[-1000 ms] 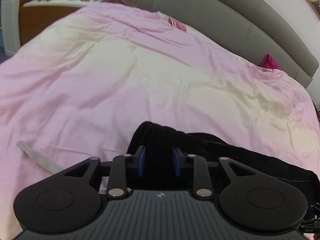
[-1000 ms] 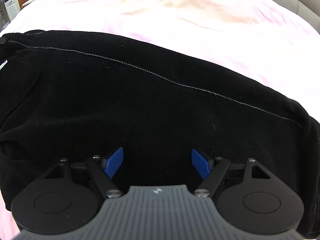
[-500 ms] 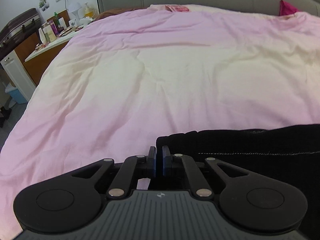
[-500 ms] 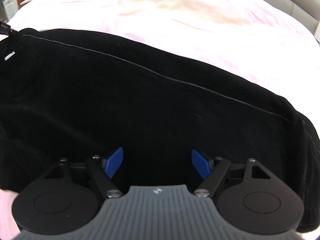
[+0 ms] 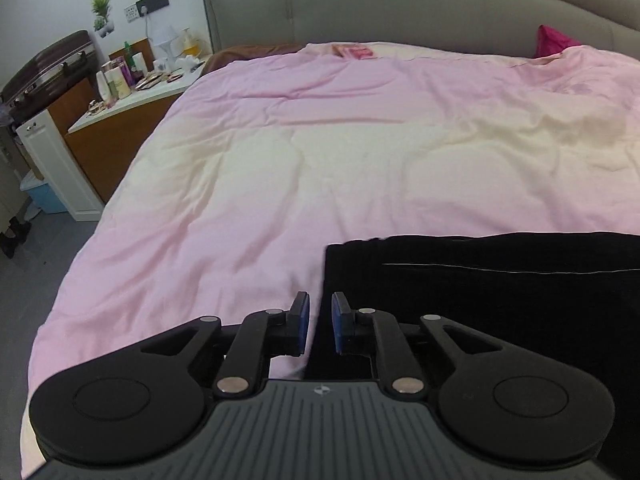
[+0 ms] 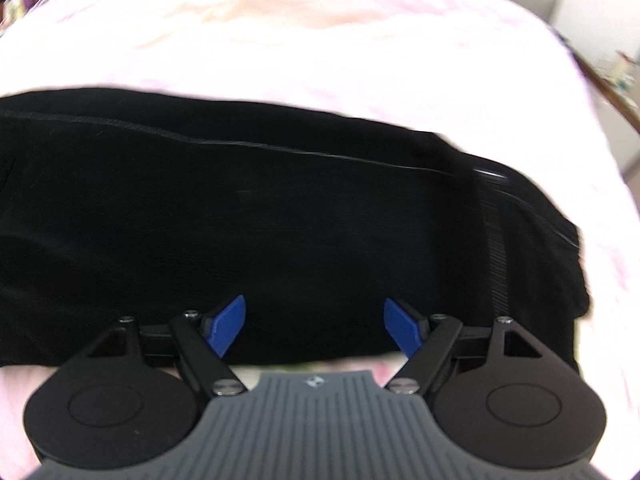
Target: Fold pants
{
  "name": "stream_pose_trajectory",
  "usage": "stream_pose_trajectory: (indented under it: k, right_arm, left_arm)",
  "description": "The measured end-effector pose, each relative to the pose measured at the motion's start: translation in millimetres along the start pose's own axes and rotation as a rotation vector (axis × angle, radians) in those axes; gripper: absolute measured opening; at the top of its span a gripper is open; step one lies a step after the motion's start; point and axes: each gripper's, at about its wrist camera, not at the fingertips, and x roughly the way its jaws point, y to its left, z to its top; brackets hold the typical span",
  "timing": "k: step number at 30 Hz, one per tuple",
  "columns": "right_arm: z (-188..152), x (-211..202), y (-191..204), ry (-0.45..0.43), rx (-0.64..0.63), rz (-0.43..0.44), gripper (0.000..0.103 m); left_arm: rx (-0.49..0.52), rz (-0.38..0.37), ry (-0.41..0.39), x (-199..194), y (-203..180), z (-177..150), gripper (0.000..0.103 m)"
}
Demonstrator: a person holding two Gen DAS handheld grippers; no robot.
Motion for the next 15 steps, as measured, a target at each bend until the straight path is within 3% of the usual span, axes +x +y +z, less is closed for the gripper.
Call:
stream_pose_trajectory:
  k: [6,8,12,14,15]
  right_arm:
    - [-54.8,-26.4,-25.3,-0.110,-0.144,-0.231,0.076]
    - [-75.4,-33.2,-35.3,-0.129,-0.236,-0.259,0.083]
    - [-102.1,-23.5,-41.8,-0.150,-0.463,-0.285,0.083]
    - [-107.8,-10.6,-45.4,-0.165,-0.557,-0.295,0.078]
    - [-109.9,-4.3,-45.7,-0.165,-0.587,-0.290,0.066]
  left_arm:
    - [0.072,-0.160,0.018,-44.0,-81.4,-22.6,0.020]
    - [0.071,-0.211,0.040,-50.7,-110.9,-35.7,0.021]
    - [0.045,-0.280,0.093,-53.9,-162.4,-59.3,0.021]
    - [-0.009,-0.318,0.132,-50.7,-179.5,-68.0,0.021]
    - [-0.026,-0.329,0.145,-49.3,-187.2,-71.6,0.021]
